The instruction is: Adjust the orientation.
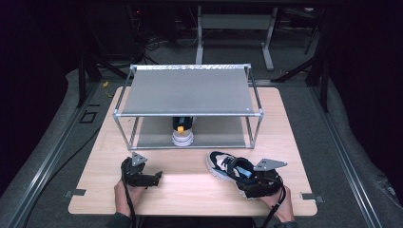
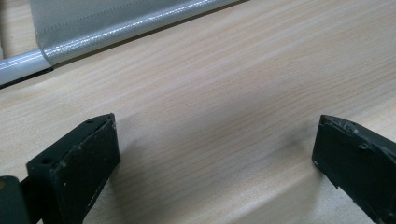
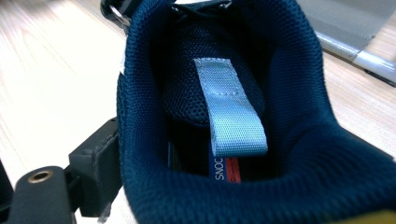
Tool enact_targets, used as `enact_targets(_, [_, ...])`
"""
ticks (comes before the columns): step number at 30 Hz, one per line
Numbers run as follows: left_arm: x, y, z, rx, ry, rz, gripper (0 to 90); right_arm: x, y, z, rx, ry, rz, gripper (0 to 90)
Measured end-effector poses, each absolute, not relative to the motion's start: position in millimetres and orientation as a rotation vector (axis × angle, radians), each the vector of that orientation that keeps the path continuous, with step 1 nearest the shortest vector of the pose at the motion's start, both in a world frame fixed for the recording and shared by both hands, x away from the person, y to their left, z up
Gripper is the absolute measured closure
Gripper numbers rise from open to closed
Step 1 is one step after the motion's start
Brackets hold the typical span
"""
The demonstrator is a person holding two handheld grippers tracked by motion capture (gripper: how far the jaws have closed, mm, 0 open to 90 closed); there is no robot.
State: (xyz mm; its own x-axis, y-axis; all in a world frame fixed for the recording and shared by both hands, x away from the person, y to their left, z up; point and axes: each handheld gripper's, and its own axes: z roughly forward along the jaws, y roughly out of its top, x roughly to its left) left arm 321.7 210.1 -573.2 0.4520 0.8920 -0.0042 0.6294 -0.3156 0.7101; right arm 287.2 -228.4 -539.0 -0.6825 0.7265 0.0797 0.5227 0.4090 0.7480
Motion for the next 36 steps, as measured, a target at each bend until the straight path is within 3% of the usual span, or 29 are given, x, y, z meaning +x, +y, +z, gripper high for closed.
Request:
enact_targets(15, [321.7, 210.1, -573.3, 2.056, 1.266, 0.524, 0.5, 284.2, -227.4, -544.0, 1.075, 2.370, 1.121, 22.3])
enact_targets(36, [321.7, 210.1, -573.3, 2.056, 1.266, 0.525, 0.5, 271.8, -224.8, -526.5, 1.114, 2.256, 1.170, 23.1])
